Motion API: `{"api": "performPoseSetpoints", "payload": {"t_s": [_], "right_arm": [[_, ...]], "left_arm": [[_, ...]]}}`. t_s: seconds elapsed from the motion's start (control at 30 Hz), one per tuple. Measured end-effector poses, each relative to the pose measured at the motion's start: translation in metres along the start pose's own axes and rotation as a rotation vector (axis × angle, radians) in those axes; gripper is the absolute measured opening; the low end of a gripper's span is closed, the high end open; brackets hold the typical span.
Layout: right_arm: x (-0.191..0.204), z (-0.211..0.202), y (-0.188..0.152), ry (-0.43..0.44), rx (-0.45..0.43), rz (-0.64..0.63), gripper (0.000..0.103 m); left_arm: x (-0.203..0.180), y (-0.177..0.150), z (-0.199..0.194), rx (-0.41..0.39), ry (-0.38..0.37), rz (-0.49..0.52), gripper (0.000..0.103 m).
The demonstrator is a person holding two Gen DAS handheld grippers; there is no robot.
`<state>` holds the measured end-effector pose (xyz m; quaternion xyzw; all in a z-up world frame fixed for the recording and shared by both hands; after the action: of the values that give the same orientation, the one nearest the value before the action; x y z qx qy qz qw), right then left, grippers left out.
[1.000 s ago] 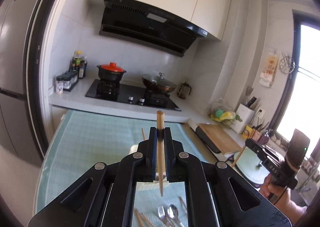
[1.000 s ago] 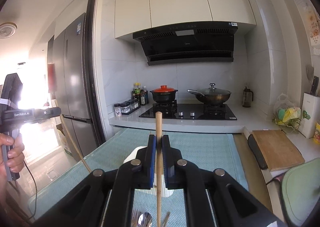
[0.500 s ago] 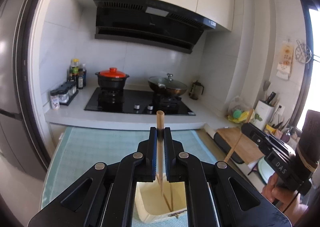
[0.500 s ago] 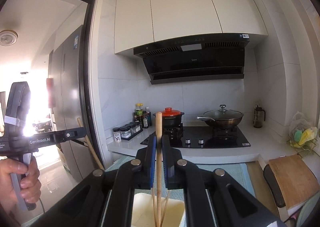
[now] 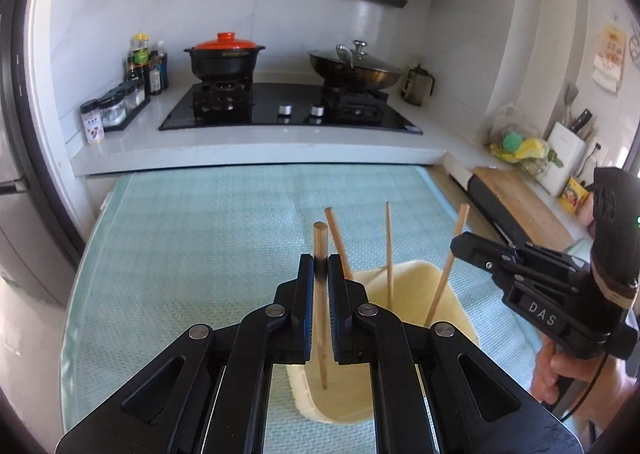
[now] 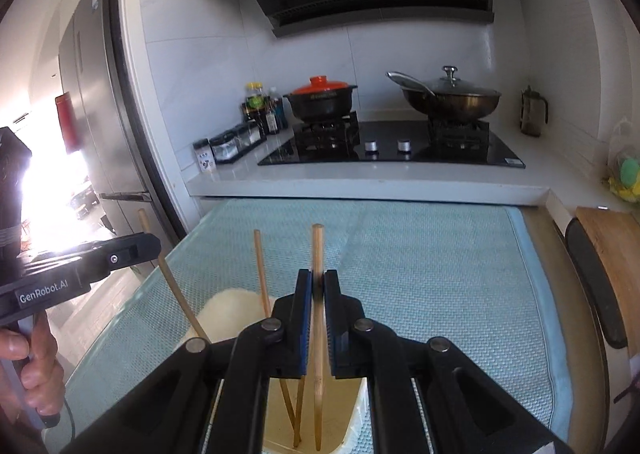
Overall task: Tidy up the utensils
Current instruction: 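Lower both chopsticks into the cream holder while both grippers open to release them, then withdraw both open grippers from the holder back over the mat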
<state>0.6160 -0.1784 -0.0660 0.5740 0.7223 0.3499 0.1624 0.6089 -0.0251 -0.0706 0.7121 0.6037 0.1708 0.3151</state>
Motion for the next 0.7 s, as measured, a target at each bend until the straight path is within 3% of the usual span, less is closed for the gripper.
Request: {"api": "performPoseSetpoints", "payload": {"t_s": [0.07, 0.1, 0.13, 0.17, 0.33, 0.4, 0.5, 0.7], "right_arm": [[-0.005, 0.007, -0.001, -0.012, 0.046, 0.016, 0.013], [-0.007, 0.004, 0.001, -0.024, 0.049, 0.023, 0.031], [-0.009, -0.003, 0.003, -0.039, 0.035, 0.028, 0.042], [-0.010, -0.015, 0.007, -0.055, 0.007, 0.030, 0.057], [-0.006, -0.086, 0.011, -0.071, -0.072, 0.009, 0.058], [-0.002, -0.115, 0.001, -0.076, -0.074, -0.005, 0.060], [0.007, -0.157, -0.031, -0.086, -0.071, -0.048, 0.069], [0.013, -0.217, -0.123, -0.168, -0.057, -0.075, 0.079]], "left_arm": [[0.000, -0.001, -0.004, 0.006, 0.020, 0.002, 0.031], [0.001, -0.001, -0.012, -0.013, 0.022, 0.002, 0.053], [0.002, -0.002, -0.025, -0.043, 0.026, 0.004, 0.065], [0.004, -0.002, -0.039, -0.073, 0.031, 0.010, 0.070], [0.007, -0.029, -0.120, -0.187, 0.086, 0.058, 0.101], [0.006, -0.053, -0.150, -0.228, 0.130, 0.081, 0.102], [0.005, -0.104, -0.177, -0.228, 0.186, 0.100, 0.103], [0.007, -0.210, -0.186, -0.110, 0.188, 0.001, 0.103]]}}
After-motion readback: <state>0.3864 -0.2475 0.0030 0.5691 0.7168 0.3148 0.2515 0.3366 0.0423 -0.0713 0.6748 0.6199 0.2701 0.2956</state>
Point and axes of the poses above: each gripper's, at about its wrist camera, not at the fingertips, and z roughly the way its jaws point, x to its left, y to its top, the point moved 7 cm from there along z, roughly the way its jaws point, and after that the axes turned 9 degrees about x, right-handed, at the moved point
